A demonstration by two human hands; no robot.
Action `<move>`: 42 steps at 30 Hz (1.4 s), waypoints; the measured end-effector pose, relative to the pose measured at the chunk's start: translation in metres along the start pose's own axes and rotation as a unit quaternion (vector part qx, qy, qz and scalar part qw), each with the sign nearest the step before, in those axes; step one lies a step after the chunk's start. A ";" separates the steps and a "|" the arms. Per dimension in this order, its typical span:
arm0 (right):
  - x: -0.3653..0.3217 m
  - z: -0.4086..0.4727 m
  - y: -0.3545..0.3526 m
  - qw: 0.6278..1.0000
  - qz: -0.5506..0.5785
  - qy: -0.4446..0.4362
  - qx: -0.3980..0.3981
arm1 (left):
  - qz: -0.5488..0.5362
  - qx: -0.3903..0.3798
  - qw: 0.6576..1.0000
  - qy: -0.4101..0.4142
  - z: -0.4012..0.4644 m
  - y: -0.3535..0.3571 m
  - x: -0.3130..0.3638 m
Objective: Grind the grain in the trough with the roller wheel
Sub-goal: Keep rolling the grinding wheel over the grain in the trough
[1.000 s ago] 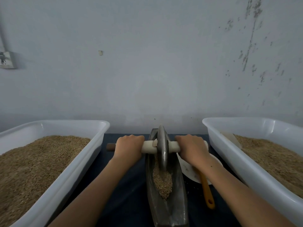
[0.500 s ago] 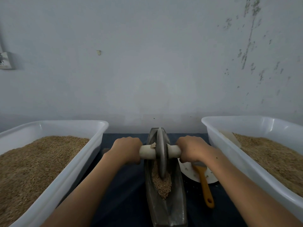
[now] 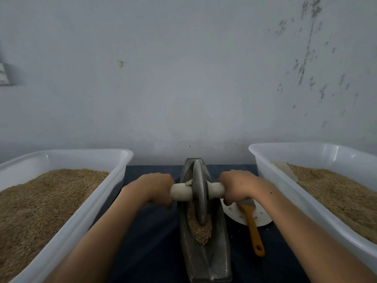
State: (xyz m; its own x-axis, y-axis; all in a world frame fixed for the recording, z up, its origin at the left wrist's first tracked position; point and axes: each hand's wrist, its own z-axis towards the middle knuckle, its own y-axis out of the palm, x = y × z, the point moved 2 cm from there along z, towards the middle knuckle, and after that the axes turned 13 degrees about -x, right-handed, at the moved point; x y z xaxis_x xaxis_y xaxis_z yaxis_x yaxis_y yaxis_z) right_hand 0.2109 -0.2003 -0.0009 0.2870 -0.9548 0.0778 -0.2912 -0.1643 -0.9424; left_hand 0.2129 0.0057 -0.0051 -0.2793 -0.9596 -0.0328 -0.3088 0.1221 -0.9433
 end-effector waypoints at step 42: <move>-0.001 -0.001 -0.002 1.000 -0.009 0.009 -0.009 | -0.031 -0.013 0.999 -0.001 0.002 0.000 0.000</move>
State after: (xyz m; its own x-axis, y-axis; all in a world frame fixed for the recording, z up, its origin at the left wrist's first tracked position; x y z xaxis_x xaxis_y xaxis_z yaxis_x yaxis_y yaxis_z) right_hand 0.2097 -0.1990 0.0009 0.2754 -0.9561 0.1006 -0.3033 -0.1857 -0.9346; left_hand 0.2143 0.0049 -0.0054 -0.2578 -0.9659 0.0251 -0.3485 0.0688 -0.9348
